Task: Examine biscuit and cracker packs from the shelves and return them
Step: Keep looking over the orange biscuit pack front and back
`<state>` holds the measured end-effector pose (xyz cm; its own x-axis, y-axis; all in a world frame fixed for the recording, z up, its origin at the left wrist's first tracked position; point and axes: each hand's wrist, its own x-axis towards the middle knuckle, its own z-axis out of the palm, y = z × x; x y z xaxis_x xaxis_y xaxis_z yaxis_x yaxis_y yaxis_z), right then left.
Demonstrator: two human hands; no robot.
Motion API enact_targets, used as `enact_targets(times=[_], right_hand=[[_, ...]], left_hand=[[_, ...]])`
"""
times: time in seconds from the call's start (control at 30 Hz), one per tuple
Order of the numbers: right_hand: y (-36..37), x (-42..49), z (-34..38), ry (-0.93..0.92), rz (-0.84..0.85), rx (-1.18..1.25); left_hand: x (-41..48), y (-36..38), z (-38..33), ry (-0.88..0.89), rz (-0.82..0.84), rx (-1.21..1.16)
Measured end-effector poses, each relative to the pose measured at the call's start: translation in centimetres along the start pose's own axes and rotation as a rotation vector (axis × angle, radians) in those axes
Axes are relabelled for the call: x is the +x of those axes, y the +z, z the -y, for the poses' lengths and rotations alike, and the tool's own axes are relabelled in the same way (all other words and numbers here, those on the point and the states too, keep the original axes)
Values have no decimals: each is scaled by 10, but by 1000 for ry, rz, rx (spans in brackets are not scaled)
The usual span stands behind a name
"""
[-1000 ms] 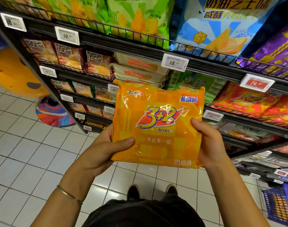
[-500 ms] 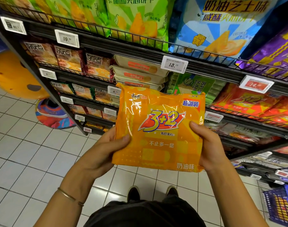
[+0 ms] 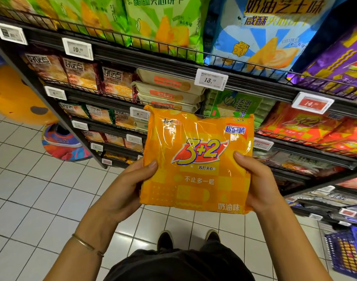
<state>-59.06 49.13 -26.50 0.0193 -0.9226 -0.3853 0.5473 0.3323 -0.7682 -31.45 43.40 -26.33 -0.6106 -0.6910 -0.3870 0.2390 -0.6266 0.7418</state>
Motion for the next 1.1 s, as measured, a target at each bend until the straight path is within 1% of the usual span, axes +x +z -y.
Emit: enact_targets(times=[0.2,0.27,0.37,0.5,0.6,0.7,0.8,0.87,0.9,0.93,0.97,1.0,1.03,1.07,1.1], right_hand=[[1,-1,0,-47,24,-22],[-1,-1,0,-52,42,-27],[-2,-2,3,-46,47,-19],[-13,0,3,-31,2,15],[-14,1,4,-70,30,24],[-12,2,5,-92,54,36],[-9,4,4,-116,61,84],[-4,8,3,-121,30,168],[0,11,2,-119,11,223],[4,14,-1,-108,0,276],[10,17,-5,-92,-4,319],[16,21,-10,-72,-4,351],[22,24,-17,-41,-7,380],[28,26,-24,6,-15,407],[34,28,-31,63,-16,434]], left_hand=[[6,-3,7,13,-25,-43],[7,-3,8,29,-10,-46],[8,-3,10,58,20,-15],[11,-2,15,154,-10,20],[12,-1,15,152,30,42],[10,-1,14,157,5,44],[12,5,6,187,13,83],[16,10,-2,143,-4,111],[18,11,-5,112,-10,80],[18,12,-8,74,20,29],[19,14,-8,114,83,-36],[14,13,-7,223,111,-96],[12,13,-5,243,160,-172],[13,15,-2,202,219,-199],[11,12,2,197,225,-152]])
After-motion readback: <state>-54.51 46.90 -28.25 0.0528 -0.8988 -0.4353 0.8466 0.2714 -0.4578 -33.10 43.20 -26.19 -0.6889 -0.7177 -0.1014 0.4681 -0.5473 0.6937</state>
